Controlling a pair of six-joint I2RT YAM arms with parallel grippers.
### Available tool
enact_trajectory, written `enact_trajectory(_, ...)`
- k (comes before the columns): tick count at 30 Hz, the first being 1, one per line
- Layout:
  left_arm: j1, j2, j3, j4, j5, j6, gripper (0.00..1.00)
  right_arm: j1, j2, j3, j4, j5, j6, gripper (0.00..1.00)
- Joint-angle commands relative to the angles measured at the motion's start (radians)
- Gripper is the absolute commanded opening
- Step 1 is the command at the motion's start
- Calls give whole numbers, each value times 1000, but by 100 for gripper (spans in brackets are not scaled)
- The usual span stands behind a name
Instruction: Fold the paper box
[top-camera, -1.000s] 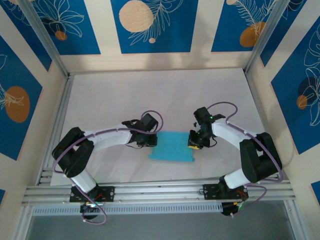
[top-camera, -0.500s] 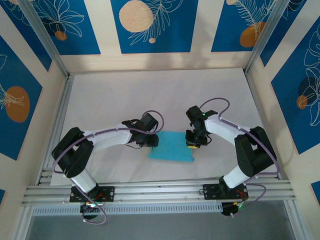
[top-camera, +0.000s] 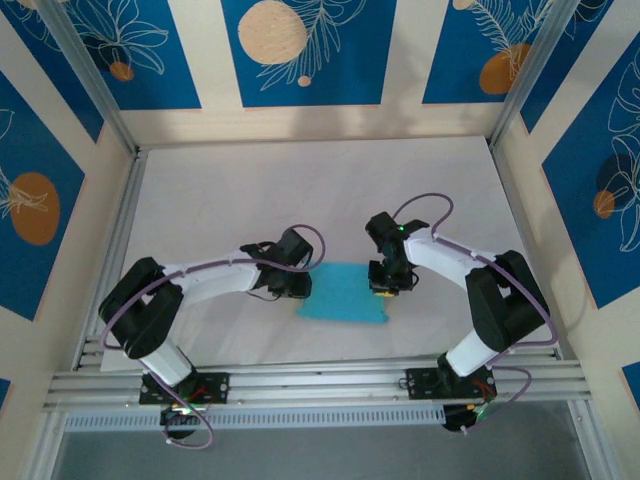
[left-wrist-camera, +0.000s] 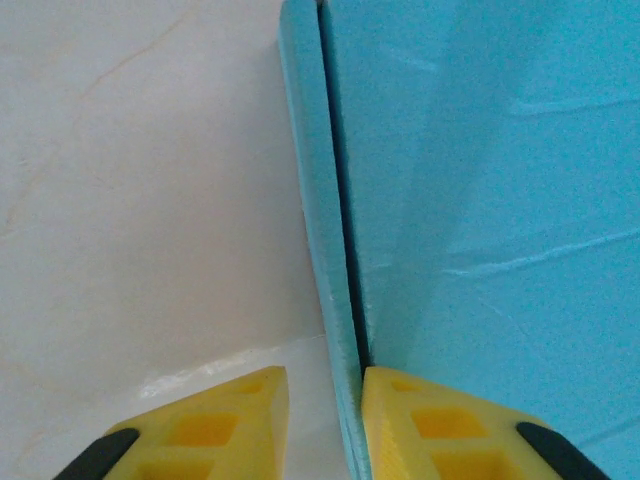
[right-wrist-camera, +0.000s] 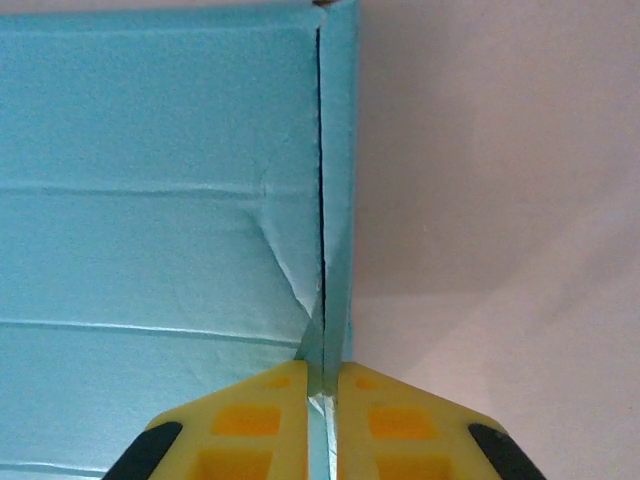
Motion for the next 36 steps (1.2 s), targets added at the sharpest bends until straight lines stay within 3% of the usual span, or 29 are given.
enact_trajectory(1,2,34,-15,87,60,-11,24,30,73,-39,72,-23,1,11)
enact_trajectory(12,1,-1,-46,127,65,-19,18,36,79,-23,80,-37,7,10)
enact_trajectory(20,3,-34,-93,208,172,-15,21,37,81,-4,73,-54,17,10)
enact_trajectory(28,5,-85,-72,127,72,37,16,40,79,2,60,-43,14,10)
enact_trajectory(36,12,-147,-56,87,38,57,23,48,82,8,47,-17,13,10)
